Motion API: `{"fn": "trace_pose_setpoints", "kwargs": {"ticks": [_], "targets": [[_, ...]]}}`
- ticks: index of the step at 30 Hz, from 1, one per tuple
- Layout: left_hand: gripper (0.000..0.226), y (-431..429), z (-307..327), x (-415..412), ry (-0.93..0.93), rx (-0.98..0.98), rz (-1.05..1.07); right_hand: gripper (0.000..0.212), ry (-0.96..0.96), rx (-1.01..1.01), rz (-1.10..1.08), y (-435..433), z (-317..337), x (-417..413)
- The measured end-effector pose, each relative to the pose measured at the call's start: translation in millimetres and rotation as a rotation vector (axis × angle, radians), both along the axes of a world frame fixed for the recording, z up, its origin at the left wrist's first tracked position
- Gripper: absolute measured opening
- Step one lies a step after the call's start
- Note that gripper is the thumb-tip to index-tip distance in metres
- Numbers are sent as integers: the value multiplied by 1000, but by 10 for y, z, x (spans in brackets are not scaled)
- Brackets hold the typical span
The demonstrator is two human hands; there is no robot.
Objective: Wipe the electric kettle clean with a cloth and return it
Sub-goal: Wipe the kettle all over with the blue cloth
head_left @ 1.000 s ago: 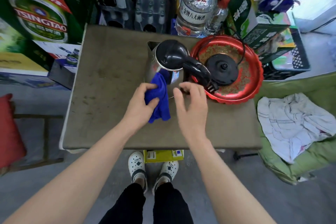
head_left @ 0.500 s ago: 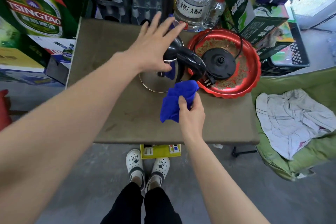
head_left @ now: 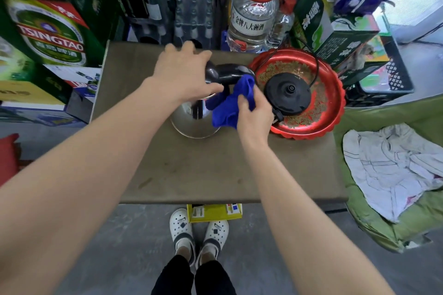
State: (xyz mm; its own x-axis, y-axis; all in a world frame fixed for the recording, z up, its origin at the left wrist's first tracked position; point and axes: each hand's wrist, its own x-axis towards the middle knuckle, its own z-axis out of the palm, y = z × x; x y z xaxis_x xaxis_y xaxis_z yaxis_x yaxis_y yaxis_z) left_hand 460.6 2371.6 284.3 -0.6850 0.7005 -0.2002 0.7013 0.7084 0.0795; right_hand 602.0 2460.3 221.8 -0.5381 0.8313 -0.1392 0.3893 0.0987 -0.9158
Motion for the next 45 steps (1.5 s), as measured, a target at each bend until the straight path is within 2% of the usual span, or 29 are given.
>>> {"fn": "trace_pose_setpoints", "kwargs": {"ticks": [2, 5, 8, 10, 13, 15, 19, 20, 22, 23, 26, 27, 28, 32, 34, 36, 40, 42, 45], "targets": [[93, -121, -21, -5, -84, 45, 43, 42, 2, 55, 40, 198, 57, -142], [99, -242, -78, 55, -236, 173, 94, 42, 35, 99, 78, 169, -22, -181], [99, -240, -163, 117, -240, 221, 116, 46, 54, 115, 121, -76, -299, -29], [100, -226, -183, 94, -212, 210, 123, 51, -60, 84, 160, -150, -596, 105], [99, -210, -193, 64, -203, 193, 127, 46, -285, -150, 174, -179, -882, 258], [99, -211, -203, 63, -204, 194, 125, 42, -235, -197, 85, -197, -789, 227], [98, -203, -189, 79, -221, 201, 141, 36, 125, -53, -32, -185, -304, -12], [97, -202, -191, 81, -218, 201, 143, 36, 160, -29, -19, -201, -249, -55], [96, -207, -195, 76, -223, 205, 150, 37, 107, -29, -3, -234, -303, -110], [96, -212, -197, 76, -228, 210, 149, 39, 54, -79, -4, -248, -402, -110], [94, -220, -195, 75, -230, 219, 142, 44, -95, -431, -42, -256, -632, -65], [94, -221, -198, 72, -232, 218, 142, 45, -112, -474, -57, -273, -654, -36], [95, -216, -202, 67, -229, 218, 142, 45, -104, -458, -61, -303, -638, -6], [97, -208, -207, 56, -227, 213, 153, 42, 119, -154, 7, -436, -383, 59], [96, -209, -211, 69, -221, 211, 156, 42, 136, -73, 4, -428, -363, -24], [96, -214, -211, 79, -222, 216, 162, 45, 94, -71, -6, -387, -457, -142], [94, -215, -213, 85, -223, 221, 154, 47, 20, -319, -31, -360, -582, -143], [95, -224, -223, 88, -225, 234, 164, 47, 72, -263, 3, -502, -422, -30], [92, -223, -224, 78, -224, 241, 163, 47, 213, -78, 82, -694, -166, 8]]}}
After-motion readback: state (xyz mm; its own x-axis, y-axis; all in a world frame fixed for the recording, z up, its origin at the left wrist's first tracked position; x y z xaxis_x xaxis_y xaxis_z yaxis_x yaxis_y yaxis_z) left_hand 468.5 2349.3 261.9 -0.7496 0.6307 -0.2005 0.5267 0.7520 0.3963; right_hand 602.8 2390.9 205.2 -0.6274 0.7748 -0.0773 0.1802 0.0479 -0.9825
